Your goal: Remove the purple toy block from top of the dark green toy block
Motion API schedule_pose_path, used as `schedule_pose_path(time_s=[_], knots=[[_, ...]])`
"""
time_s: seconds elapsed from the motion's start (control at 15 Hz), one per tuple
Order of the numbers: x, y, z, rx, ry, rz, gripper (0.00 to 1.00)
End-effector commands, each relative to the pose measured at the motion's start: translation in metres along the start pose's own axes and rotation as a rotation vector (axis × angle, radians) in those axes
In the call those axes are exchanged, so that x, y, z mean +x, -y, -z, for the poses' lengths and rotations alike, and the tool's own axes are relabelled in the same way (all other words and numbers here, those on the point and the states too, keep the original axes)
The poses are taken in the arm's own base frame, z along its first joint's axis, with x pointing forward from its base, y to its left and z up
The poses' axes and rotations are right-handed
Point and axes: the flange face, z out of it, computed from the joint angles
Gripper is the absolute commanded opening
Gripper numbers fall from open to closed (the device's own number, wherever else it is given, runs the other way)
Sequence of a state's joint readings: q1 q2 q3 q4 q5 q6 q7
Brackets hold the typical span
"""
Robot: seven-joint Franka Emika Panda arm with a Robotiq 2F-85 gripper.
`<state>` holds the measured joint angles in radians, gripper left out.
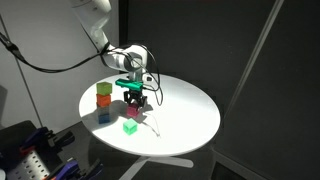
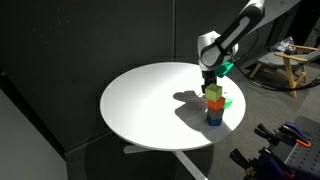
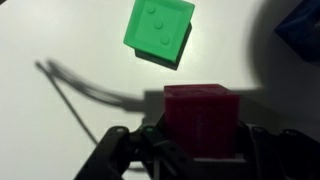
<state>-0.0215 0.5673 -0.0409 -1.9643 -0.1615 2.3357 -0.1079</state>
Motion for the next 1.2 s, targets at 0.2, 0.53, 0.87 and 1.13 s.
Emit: schedule_pose_path(time_s=[0.2, 0.53, 0.87, 1.13], knots=[[0.001, -0.006, 0.004, 0.005, 0.012, -0.011, 1.0], [-0.012, -0.006, 0.015, 0.004, 0.022, -0.018, 1.0], [-0.026, -0.01, 0.032, -0.004, 0.046, -0.057, 1.0], [-0.043, -0.013, 0.051, -0.009, 0.05, -0.119, 1.0]])
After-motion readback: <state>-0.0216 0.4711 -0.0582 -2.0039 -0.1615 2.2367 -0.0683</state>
